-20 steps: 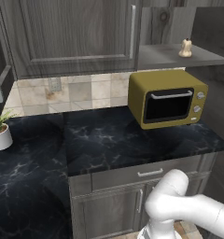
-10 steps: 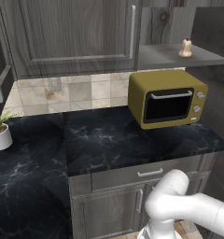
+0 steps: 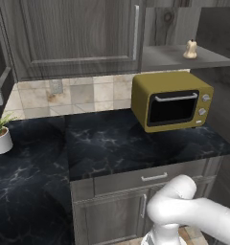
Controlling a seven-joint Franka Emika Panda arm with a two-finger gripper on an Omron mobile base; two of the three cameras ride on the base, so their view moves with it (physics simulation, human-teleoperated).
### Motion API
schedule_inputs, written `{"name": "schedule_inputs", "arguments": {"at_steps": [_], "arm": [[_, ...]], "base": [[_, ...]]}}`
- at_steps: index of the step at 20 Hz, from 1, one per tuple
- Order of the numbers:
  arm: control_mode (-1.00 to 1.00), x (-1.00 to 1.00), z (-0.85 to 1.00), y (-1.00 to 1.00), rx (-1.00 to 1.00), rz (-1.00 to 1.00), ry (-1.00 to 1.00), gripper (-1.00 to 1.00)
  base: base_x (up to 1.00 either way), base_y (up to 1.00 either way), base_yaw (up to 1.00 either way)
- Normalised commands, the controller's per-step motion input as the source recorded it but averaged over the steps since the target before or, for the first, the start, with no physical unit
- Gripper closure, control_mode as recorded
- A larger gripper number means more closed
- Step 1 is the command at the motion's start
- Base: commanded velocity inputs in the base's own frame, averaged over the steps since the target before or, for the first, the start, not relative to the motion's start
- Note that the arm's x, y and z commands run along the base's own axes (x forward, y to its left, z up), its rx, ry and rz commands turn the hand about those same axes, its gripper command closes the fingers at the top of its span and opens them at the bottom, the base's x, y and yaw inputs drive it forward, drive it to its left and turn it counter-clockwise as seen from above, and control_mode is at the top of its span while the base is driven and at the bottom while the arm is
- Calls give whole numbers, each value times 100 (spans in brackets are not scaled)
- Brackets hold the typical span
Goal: Pick the candle and candle from the dining table and place them in the open cabinet. Close the cabinet after placing the objects.
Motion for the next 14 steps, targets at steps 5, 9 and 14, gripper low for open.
{"name": "schedule_inputs", "arguments": {"at_steps": [5, 9, 14], "arm": [[-100, 35, 85, 91, -25, -14, 13, -100], [-100, 49, 61, 98, -29, -14, 14, -100], [-100, 93, 8, 80, -28, -15, 6, -100]], "base": [[0, 0, 0], [0, 0, 0], [0, 0, 0]]}}
